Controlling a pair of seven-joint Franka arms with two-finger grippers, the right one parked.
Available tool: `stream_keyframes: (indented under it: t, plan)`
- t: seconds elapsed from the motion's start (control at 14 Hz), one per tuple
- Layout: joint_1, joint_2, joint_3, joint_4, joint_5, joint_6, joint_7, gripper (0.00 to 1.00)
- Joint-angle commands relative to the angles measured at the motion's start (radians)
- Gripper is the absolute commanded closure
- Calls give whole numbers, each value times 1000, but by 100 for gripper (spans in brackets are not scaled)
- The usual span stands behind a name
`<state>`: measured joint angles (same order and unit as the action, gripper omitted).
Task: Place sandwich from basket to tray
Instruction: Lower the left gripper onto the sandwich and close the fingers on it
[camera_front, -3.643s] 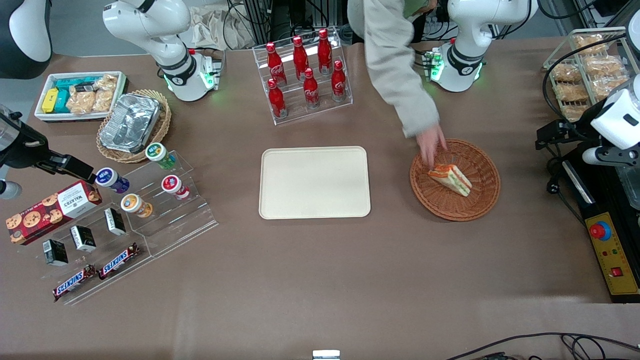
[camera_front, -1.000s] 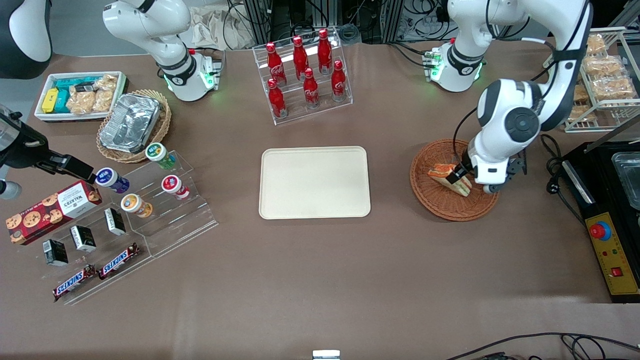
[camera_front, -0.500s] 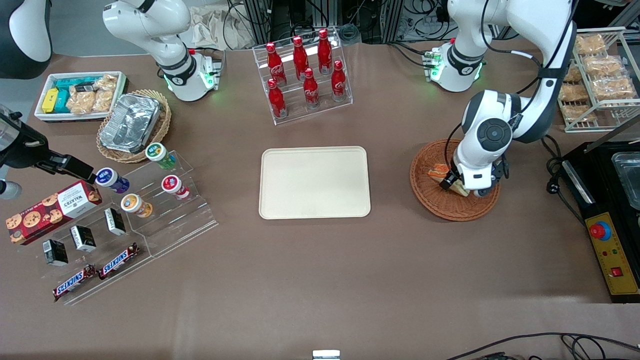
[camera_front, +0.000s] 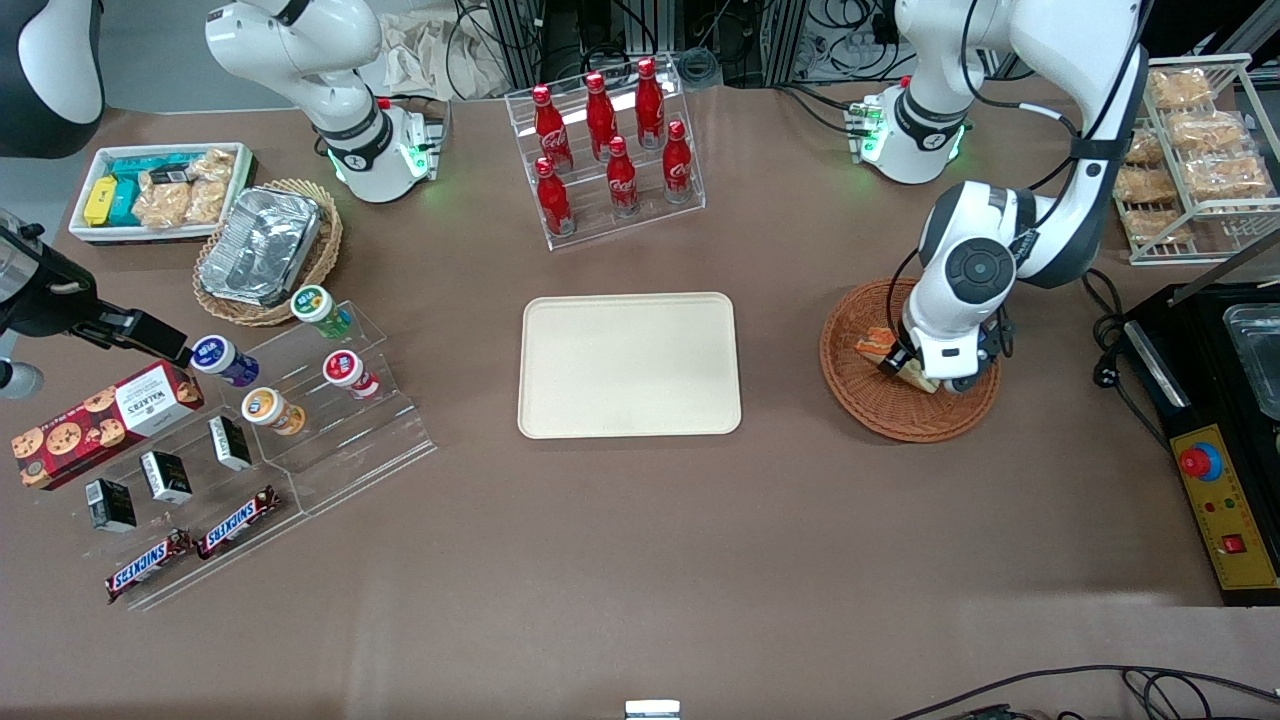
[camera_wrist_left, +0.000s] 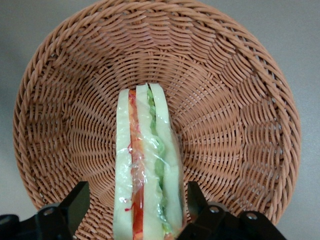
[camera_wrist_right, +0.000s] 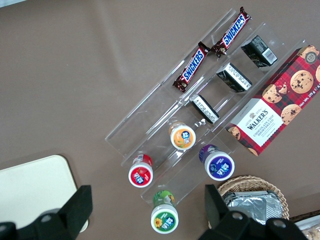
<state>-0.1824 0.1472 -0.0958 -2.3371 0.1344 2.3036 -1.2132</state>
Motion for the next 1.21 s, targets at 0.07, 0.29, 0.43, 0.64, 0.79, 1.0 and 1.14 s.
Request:
stream_keyframes:
  t: [0.07,0.29,0.43,0.64,0.79,1.0,1.14]
  plan:
    - [-20,2,2,1,22,-1,-48,33]
    - [-19,-1,2,11,22,-21,-46,67]
    - [-19,-9,4,47,22,-59,-46,77]
    - [-17,-18,4,178,22,-230,-31,86]
    - [-12,-15,4,296,22,-375,-13,96]
    - [-9,-18,4,439,1,-533,101,100]
    - [-9,-18,2,525,-10,-620,164,100]
